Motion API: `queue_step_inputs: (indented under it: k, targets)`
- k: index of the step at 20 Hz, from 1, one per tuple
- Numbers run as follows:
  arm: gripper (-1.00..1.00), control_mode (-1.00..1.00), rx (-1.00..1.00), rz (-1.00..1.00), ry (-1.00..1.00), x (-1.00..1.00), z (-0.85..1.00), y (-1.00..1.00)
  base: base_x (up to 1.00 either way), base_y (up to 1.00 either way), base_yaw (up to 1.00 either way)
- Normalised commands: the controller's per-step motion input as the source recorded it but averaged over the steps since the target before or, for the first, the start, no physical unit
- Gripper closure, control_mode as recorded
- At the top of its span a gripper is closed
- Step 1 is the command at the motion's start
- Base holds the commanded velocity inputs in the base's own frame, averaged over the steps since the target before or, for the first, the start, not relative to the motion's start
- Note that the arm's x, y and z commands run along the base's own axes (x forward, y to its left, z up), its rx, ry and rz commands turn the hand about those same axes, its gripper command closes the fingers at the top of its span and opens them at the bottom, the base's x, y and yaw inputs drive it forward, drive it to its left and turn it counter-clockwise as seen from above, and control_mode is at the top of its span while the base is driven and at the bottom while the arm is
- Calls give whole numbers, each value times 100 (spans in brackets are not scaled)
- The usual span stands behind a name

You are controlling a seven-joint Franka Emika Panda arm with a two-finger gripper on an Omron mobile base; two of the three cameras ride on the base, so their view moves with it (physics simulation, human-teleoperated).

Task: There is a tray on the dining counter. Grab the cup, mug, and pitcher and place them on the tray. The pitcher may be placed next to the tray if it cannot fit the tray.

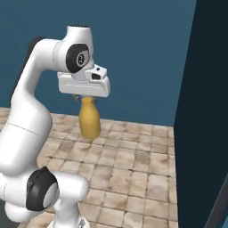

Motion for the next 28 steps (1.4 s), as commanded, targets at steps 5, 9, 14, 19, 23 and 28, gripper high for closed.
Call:
queue_step_inputs:
  k: [5, 9, 14, 19, 23, 28]
  targets:
    - [100, 100, 0, 0, 0, 0, 0, 0, 100, 0, 5]
    - [100, 100, 0, 0, 0, 0, 0, 0, 100, 0, 12]
    - [100, 100, 0, 0, 0, 0, 0, 0, 100, 0, 31]
    - [100, 100, 0, 0, 0, 0, 0, 0, 100, 0, 58]
    - [100, 100, 0, 0, 0, 0, 0, 0, 100, 0, 70]
    - [100, 100, 0, 0, 0, 0, 0, 0, 100, 0, 74]
